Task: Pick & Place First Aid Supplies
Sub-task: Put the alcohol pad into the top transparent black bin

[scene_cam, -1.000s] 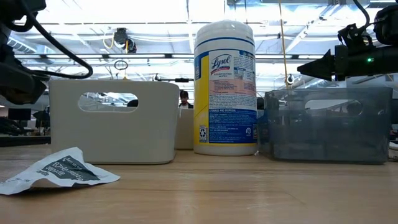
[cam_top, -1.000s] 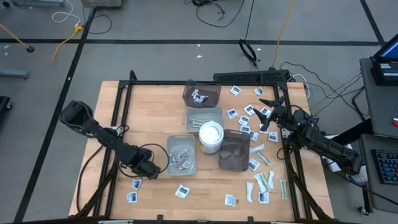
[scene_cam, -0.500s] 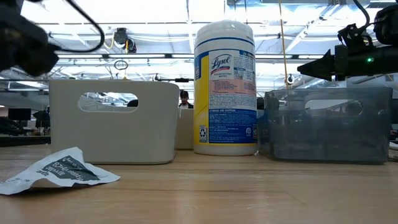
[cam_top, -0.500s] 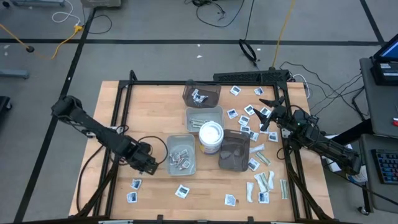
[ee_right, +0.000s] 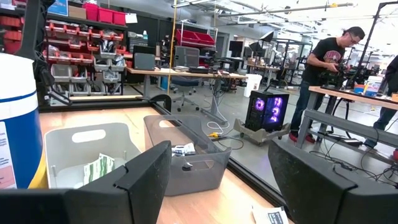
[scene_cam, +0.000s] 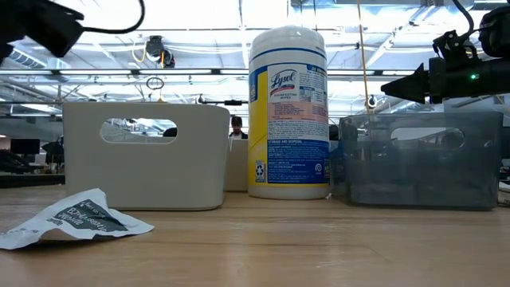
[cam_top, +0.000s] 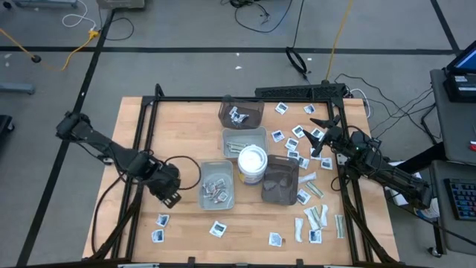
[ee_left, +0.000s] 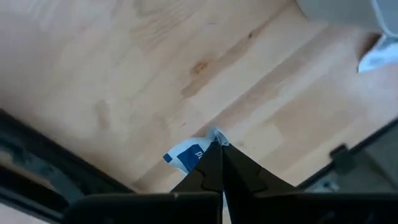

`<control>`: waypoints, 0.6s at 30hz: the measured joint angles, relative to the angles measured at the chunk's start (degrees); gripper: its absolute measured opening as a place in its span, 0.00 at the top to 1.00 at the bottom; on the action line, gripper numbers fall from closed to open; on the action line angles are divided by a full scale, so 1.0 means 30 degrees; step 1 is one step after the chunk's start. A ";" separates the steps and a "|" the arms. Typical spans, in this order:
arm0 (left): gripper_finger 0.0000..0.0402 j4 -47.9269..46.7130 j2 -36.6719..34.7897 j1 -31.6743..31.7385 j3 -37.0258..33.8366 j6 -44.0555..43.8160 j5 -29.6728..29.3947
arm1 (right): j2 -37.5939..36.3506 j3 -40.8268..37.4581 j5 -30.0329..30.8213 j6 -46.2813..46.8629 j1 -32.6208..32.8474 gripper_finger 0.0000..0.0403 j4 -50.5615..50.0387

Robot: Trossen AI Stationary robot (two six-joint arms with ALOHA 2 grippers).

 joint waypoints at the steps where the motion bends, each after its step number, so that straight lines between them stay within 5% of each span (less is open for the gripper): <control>1: 1.00 0.0002 0.0006 0.0267 0.0101 0.0889 0.0103 | 0.0000 0.0000 0.0000 0.0000 0.0000 0.35 0.0000; 8: 1.00 0.0007 0.0008 0.4414 0.0835 0.6320 0.0257 | 0.0000 -0.0001 -0.0001 -0.0001 0.0000 0.35 0.0000; 18: 1.00 -0.0088 0.0008 1.2476 0.0876 1.0002 0.0157 | 0.0000 -0.0006 0.0000 0.0000 0.0000 0.35 0.0000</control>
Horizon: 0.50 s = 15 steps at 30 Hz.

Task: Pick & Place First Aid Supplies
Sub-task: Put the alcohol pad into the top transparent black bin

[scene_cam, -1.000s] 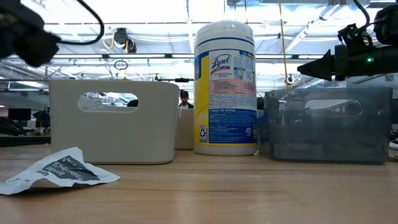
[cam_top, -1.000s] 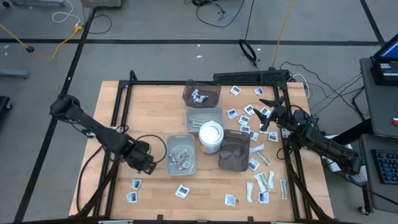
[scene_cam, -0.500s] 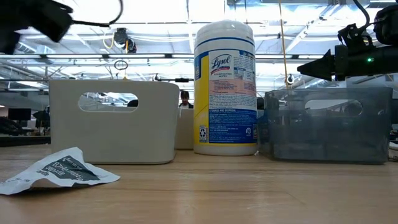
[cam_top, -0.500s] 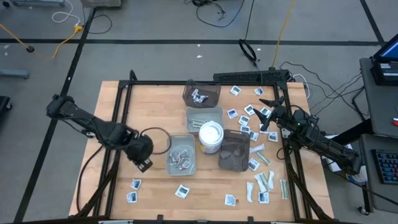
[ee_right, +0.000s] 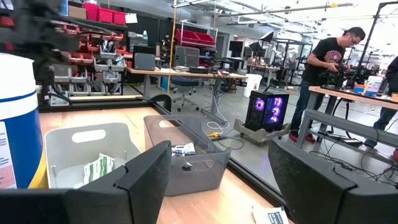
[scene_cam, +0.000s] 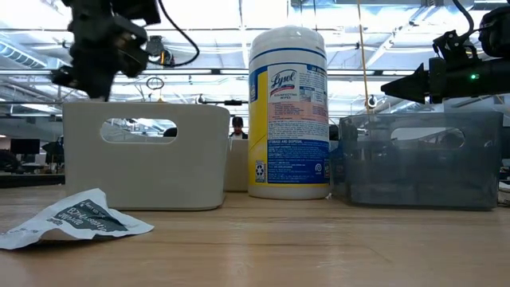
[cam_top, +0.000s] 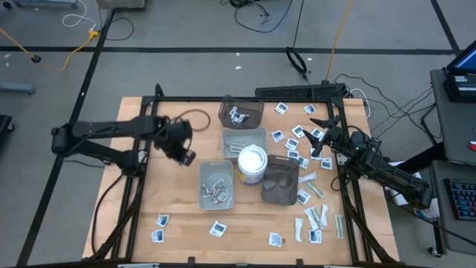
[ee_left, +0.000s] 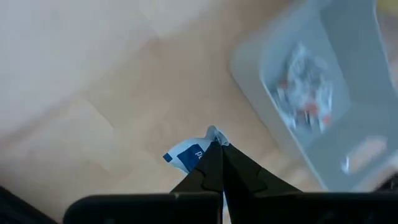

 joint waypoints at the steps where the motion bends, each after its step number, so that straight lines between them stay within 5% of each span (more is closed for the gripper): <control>1: 1.00 0.0007 0.0000 0.0716 0.0000 0.0423 0.0027 | 0.0000 0.0001 -0.0005 -0.0005 0.0000 0.35 0.0000; 8: 1.00 0.0000 0.0844 0.4647 0.0024 0.3866 0.0509 | 0.0000 0.0005 -0.0006 0.0000 0.0000 0.35 0.0000; 15: 1.00 -0.0601 0.5232 0.6608 0.2906 0.6785 0.0505 | -0.0003 -0.0001 -0.0003 0.0000 0.0000 0.35 0.0000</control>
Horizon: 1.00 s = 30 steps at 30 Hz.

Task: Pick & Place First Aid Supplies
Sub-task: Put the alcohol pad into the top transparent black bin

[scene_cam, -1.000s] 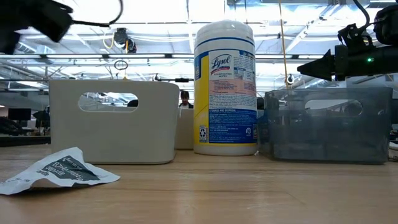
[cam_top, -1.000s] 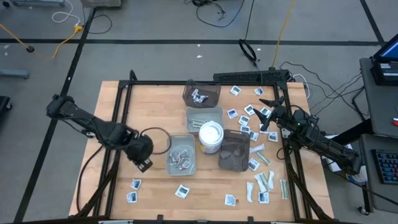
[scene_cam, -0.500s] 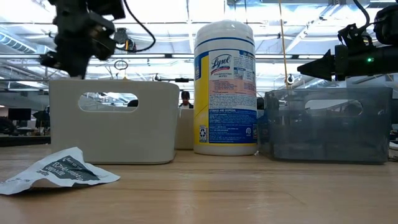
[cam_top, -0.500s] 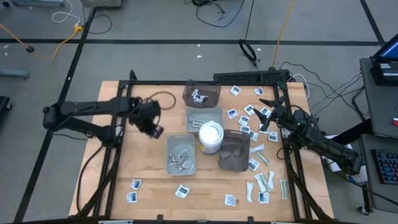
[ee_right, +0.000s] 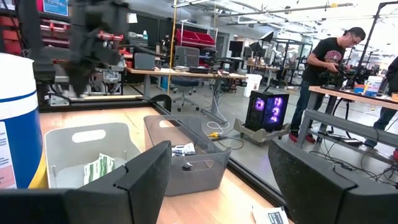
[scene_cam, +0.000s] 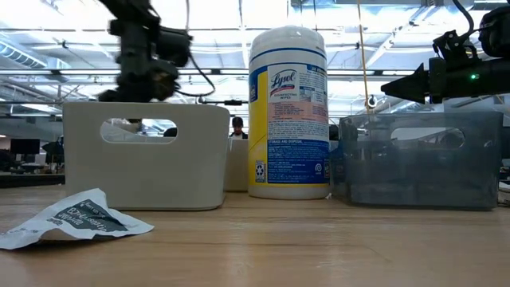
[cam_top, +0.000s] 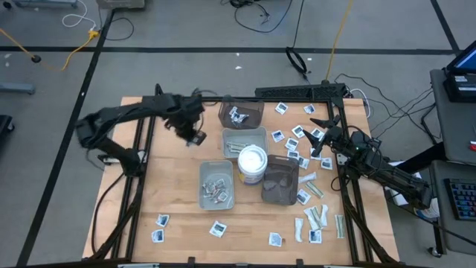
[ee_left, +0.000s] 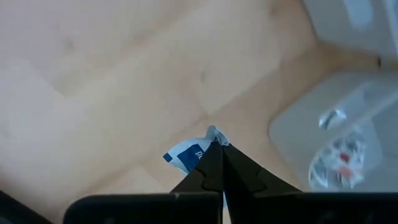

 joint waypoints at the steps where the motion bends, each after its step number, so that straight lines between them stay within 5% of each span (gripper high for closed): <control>1: 1.00 -0.0210 0.0765 0.0250 0.0836 0.0447 -0.0229 | 0.0003 0.0007 0.0003 0.0000 0.0000 0.35 0.0000; 19: 1.00 -0.2162 1.3840 0.2190 1.9194 0.5427 -0.1047 | 0.0003 -0.0001 -0.0002 -0.0005 0.0000 0.35 0.0000; 30: 0.99 -0.2516 1.7484 0.2306 2.1603 0.5159 0.0194 | 0.0003 0.0007 0.0002 0.0000 0.0000 0.35 -0.0001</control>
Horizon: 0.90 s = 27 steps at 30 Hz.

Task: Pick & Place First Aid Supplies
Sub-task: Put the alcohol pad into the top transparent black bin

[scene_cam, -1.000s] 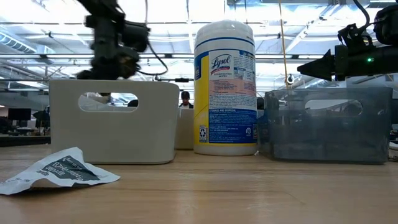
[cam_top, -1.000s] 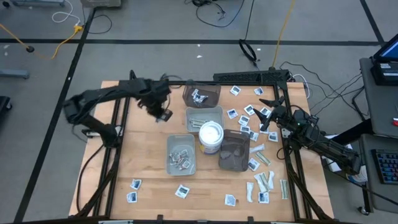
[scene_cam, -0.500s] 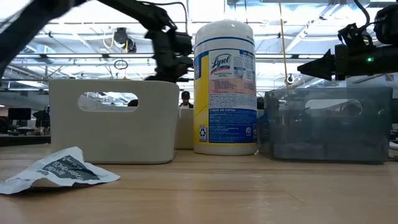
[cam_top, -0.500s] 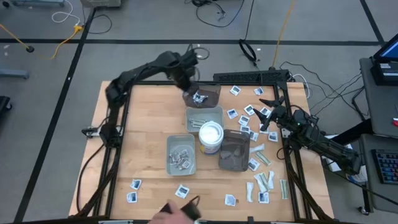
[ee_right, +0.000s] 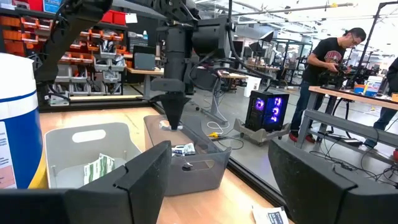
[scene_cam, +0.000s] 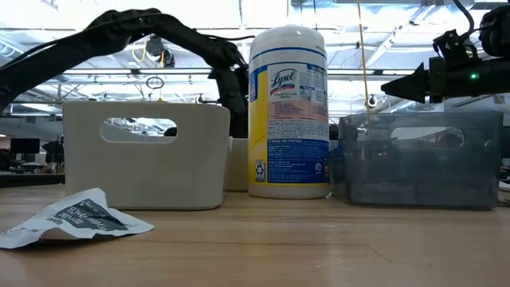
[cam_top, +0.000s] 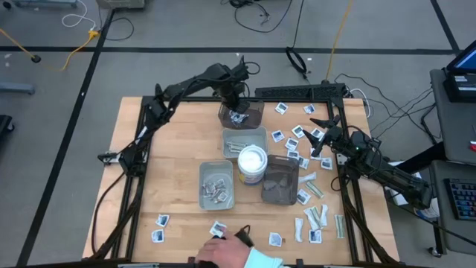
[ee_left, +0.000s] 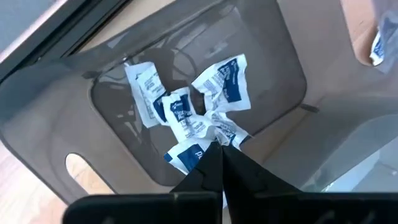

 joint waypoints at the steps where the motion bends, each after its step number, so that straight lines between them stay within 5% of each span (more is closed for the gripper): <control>1: 0.99 0.0004 0.0000 0.0000 0.0000 -0.0108 -0.0007 | 0.0000 0.0000 -0.0002 0.0000 0.0004 0.35 0.0001; 5: 0.95 0.0009 -0.0007 0.0000 0.0022 0.0031 0.0076 | 0.0000 -0.0005 -0.0001 0.0000 0.0003 0.35 0.0001; 16: 0.55 -0.0013 -0.0147 0.0188 0.0022 -0.0233 -0.0482 | -0.0004 -0.0004 -0.0001 0.0000 0.0000 0.35 -0.0003; 20: 0.48 -0.0025 -0.0317 0.0259 0.0022 -0.1894 -0.2166 | -0.0003 -0.0001 0.0001 0.0000 0.0004 0.35 0.0001; 27: 0.42 0.0630 -0.0797 0.0215 0.0022 -0.0718 -0.0825 | 0.0000 0.0000 -0.0004 0.0000 0.0000 0.35 0.0001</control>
